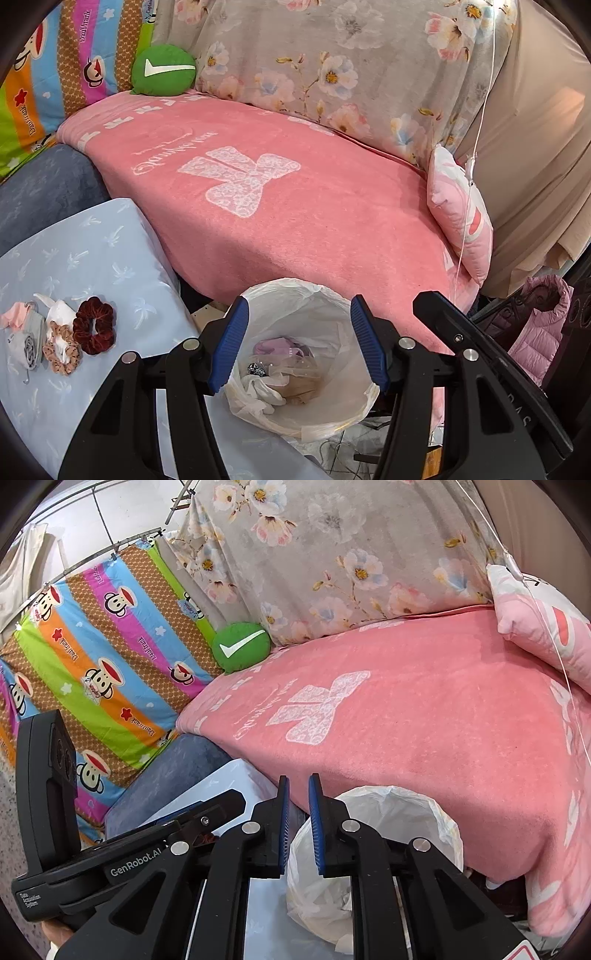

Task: Collect trash
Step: 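Carry both socks over the white bin and open both tools, then move both tools back over the scrunchies and cloth items on the sheet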

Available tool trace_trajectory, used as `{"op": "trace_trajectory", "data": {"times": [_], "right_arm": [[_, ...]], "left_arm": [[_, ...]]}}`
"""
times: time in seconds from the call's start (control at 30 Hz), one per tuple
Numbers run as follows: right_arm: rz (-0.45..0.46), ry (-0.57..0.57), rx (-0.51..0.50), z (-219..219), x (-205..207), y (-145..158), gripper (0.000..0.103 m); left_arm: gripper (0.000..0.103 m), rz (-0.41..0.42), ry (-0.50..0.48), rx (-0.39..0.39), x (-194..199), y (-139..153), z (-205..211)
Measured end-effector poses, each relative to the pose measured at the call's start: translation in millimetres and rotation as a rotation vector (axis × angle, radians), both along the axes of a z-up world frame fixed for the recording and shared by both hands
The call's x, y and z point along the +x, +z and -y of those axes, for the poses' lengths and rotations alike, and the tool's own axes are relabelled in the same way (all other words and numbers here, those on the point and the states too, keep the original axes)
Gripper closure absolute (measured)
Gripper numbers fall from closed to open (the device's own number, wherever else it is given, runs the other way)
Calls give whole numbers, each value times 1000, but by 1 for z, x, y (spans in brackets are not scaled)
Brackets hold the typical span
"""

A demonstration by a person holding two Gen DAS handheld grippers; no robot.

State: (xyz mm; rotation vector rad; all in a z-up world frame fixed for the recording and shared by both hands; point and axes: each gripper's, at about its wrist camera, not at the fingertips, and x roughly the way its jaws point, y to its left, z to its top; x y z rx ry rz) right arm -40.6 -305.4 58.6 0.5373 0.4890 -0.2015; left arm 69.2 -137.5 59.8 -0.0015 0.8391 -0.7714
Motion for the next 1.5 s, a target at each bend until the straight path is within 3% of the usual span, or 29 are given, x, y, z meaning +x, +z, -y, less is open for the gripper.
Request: {"op": "trace_trajectory", "data": {"times": [0.47,1.03,1.5], "right_arm": [[-34,69,-4,-27,19,-11,86],[-105,216,-34,-100,58,-34,86],[-174,343,-65,-170,92,-58,86]], "left_arm": [[48,-15,63,-11,9,-9,-30],[48,-37,253,-13,34,-33,-106],[45,-102,408,1,58,-63,-182]]}}
